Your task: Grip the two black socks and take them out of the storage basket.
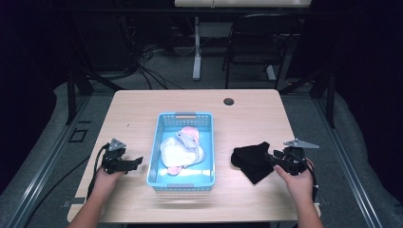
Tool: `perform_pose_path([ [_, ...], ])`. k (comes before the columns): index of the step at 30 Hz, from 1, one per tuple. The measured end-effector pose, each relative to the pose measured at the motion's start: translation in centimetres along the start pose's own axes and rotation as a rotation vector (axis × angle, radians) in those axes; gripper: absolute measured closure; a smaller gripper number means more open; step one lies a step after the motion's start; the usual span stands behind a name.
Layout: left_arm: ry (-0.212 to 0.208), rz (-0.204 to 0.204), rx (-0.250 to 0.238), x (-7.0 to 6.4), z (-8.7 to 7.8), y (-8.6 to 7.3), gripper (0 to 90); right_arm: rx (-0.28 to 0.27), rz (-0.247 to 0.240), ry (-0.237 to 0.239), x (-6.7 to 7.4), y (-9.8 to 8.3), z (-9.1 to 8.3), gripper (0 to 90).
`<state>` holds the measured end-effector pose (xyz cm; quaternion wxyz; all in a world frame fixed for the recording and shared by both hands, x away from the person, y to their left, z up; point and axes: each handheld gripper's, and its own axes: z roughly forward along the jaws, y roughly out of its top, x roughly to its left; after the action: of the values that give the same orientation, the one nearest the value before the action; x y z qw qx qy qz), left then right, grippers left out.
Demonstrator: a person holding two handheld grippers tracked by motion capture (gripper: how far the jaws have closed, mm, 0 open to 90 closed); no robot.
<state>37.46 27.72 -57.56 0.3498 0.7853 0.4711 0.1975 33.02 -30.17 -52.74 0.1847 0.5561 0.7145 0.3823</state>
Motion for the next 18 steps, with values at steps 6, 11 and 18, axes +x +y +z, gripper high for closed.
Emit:
perform_pose_path([
  [6, 0.001, -0.002, 0.001, 0.0, -0.1, 0.0, 14.1, -0.026, -0.016, 0.021, 0.7, 0.4, -0.5, 55.7],
  [11, 0.001, -0.004, -0.001, 0.0, 0.0, 0.0, 14.1, -0.041, -0.048, 0.047, 2.0, 0.7, -0.9, 55.3],
  [18, 0.001, -0.005, -0.003, 0.0, 0.0, 0.0, 14.1, -0.030, -0.099, 0.078, 3.3, 0.4, -0.1, 54.4],
])
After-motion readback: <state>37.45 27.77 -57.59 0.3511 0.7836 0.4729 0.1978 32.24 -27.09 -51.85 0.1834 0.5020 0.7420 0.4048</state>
